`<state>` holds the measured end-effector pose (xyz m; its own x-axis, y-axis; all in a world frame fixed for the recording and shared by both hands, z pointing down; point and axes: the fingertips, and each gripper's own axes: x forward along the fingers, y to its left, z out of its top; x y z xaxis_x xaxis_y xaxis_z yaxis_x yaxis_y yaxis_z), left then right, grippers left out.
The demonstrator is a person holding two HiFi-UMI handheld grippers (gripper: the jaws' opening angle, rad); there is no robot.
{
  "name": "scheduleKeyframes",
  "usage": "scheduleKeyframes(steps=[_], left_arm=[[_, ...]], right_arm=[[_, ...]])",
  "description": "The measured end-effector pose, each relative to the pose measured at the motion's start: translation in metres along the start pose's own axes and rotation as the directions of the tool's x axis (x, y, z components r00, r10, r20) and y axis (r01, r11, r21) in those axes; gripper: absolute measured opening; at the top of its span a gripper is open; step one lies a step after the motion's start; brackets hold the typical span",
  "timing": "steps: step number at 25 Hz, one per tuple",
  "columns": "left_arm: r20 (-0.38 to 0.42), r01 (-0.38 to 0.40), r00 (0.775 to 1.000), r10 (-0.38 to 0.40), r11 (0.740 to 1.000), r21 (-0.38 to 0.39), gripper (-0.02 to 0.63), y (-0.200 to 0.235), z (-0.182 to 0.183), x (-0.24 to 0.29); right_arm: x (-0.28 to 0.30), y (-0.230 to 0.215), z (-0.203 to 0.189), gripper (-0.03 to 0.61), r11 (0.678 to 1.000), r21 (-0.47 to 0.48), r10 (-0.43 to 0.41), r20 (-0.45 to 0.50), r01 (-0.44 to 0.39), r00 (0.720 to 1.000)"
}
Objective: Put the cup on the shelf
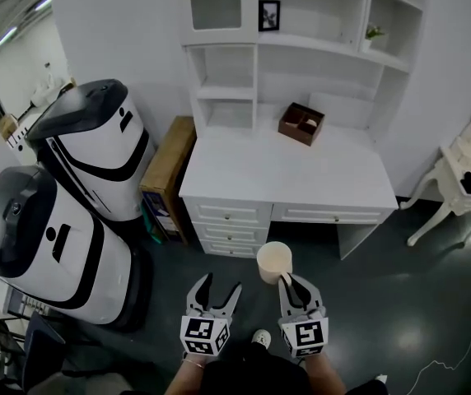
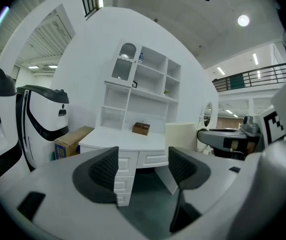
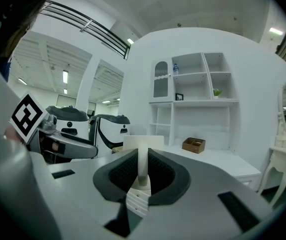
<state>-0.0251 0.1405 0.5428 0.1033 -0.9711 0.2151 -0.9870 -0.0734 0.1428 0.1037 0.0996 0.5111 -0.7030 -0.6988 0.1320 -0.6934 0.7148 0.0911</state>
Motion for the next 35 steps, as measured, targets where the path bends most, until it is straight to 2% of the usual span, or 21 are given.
scheduleKeyframes(steps=[5,13,18,23,30,35], left_arm=[[-0.004,-0.007,1.0,0.007,1.0,-0.007,0.296,-0.022,0.001,0.037],[-0.019,-0.003,1.0,0.003,1.0,0.006,0.296,-0.039,0.006,0.073],[-0.03,0.001,1.0,-0.001,1.0,-0.005,0.296,-0.04,0.007,0.088],[-0.047,0.043,0.998,-0.043,0.999,0.001,0.296,-0.043,0.006,0.107],[-0.028,0.059,0.998,-0.059,0.998,0.003,0.296,-0.011,0.021,0.157],[-0.015,0.072,0.997,-0.072,0.997,0.002,0.296,0.023,0.042,0.209]], right_arm=[[0.013,-0.037,-0.003,0.049,0.999,-0.016,0.029,-0.001,-0.029,1.0],[0.024,-0.074,-0.013,0.049,1.0,0.011,0.028,0.001,-0.028,1.0],[0.032,-0.088,-0.012,0.049,1.0,0.029,0.01,0.008,-0.01,1.0],[0.043,-0.103,-0.015,0.049,0.997,0.055,-0.045,0.007,0.044,0.999],[0.091,-0.124,-0.017,0.049,0.996,0.049,-0.079,-0.002,0.079,0.997],[0.147,-0.148,-0.001,0.049,0.994,0.042,-0.104,0.011,0.104,0.994]])
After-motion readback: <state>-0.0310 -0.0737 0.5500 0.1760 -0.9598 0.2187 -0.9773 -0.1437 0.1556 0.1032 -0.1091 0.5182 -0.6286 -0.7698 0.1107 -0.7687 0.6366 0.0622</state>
